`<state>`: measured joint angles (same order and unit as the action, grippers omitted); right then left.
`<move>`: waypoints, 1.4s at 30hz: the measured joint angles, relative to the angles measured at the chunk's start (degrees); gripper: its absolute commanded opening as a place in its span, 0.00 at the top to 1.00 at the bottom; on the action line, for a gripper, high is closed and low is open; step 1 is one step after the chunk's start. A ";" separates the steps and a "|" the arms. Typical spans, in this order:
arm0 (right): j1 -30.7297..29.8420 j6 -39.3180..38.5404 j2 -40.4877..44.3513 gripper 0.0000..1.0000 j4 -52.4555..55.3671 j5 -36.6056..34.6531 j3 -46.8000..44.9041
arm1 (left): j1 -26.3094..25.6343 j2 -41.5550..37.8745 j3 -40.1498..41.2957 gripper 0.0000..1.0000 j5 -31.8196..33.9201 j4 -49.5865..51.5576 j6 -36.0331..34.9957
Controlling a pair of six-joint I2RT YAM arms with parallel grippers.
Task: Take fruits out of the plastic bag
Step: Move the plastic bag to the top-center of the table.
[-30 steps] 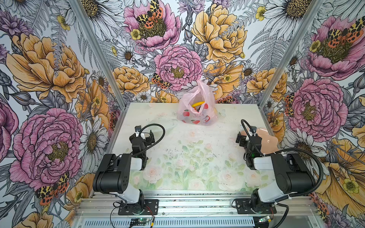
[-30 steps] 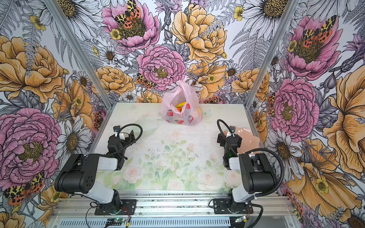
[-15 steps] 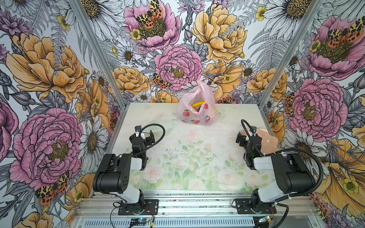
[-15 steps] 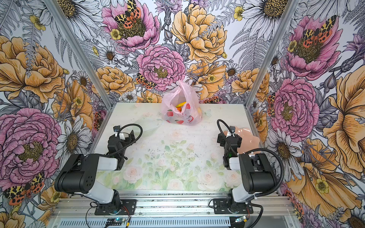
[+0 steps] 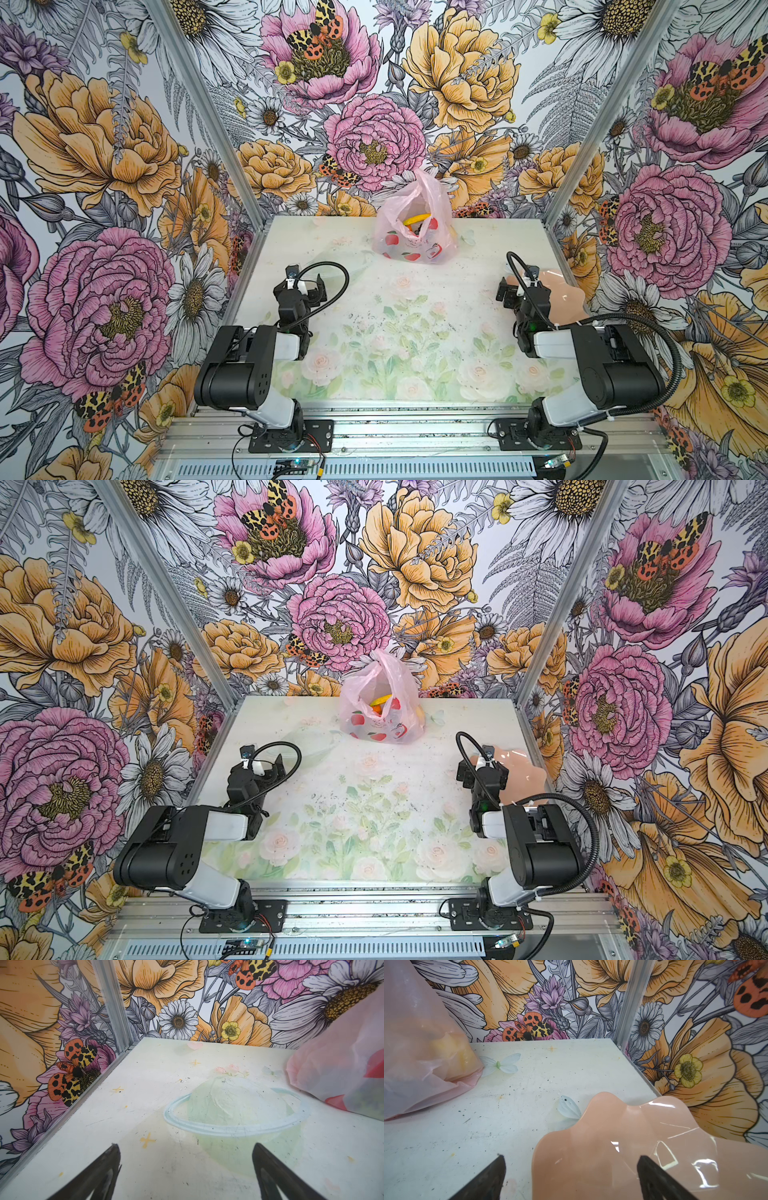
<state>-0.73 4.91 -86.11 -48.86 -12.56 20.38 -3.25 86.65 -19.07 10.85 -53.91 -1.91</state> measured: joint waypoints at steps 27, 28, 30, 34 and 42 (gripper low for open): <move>1.66 27.76 42.62 0.02 42.75 16.28 10.62 | -17.70 -5.62 -40.74 0.01 -5.88 47.76 21.86; 1.49 28.15 41.09 0.02 43.63 17.42 10.86 | -19.71 -3.02 -44.22 0.01 -6.32 48.06 19.65; 0.42 28.39 39.17 0.02 45.79 18.23 10.95 | -22.73 1.77 -50.82 0.01 -6.75 48.81 15.58; -3.50 26.88 38.29 0.02 48.94 18.21 11.56 | -25.97 11.28 -64.30 0.01 -6.88 51.21 8.02; -5.16 25.44 36.83 0.03 49.51 18.21 12.48 | -26.64 30.82 -89.07 0.08 -3.13 59.91 -0.72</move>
<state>-5.89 30.35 -49.28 0.64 5.65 32.86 -29.89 117.47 -108.14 7.73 6.00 -2.63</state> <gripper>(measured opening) 0.977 0.974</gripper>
